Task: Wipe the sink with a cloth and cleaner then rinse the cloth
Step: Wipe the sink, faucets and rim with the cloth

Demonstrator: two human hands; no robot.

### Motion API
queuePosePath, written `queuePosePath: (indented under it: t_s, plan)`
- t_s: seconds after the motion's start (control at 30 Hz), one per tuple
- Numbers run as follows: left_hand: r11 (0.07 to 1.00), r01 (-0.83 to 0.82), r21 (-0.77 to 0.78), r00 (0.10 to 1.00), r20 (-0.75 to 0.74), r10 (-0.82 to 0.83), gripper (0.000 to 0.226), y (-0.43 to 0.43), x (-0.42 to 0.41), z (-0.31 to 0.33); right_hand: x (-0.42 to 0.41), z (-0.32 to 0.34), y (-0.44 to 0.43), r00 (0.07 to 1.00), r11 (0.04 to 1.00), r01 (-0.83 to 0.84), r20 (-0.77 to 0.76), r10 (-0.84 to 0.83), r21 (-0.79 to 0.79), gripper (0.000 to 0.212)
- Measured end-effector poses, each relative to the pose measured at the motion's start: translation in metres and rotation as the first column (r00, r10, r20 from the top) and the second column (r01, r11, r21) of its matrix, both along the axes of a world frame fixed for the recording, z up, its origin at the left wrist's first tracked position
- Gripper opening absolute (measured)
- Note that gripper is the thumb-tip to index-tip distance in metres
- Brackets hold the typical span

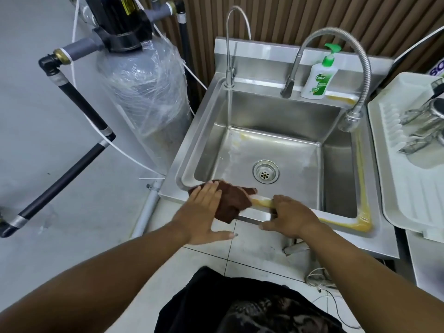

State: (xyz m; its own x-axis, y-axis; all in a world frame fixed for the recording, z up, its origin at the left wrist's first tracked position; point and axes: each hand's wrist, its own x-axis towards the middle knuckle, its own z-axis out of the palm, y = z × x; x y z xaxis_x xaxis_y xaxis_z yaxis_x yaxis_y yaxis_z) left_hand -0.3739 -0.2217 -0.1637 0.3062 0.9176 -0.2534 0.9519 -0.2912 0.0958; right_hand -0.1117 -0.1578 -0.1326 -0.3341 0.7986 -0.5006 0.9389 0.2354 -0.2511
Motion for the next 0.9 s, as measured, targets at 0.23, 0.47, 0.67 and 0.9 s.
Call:
queuePosePath:
  t_s: [0.23, 0.47, 0.67, 0.9]
  plan:
    - [0.982, -0.180, -0.050, 0.983, -0.032, 0.179, 0.140, -0.003, -0.009, 0.010, 0.004, -0.006, -0.002, 1.000, 1.000, 0.011, -0.022, -0.010, 0.024, 0.060]
    - [0.999, -0.010, -0.052, 0.999, 0.046, 0.012, 0.136, -0.005, 0.079, 0.003, 0.005, -0.017, -0.001, 0.992, 0.998, 0.057, -0.114, -0.053, 0.031, 0.073]
    - [0.988, -0.156, -0.004, 0.988, -0.002, 0.156, 0.141, -0.002, -0.025, 0.003, 0.005, -0.012, 0.001, 0.999, 0.999, 0.003, -0.043, -0.002, 0.032, 0.058]
    - [0.973, -0.223, -0.057, 0.975, -0.025, 0.222, 0.157, 0.000, -0.049, 0.012, 0.004, -0.011, 0.000, 0.999, 0.999, 0.025, -0.046, -0.023, 0.029, 0.057]
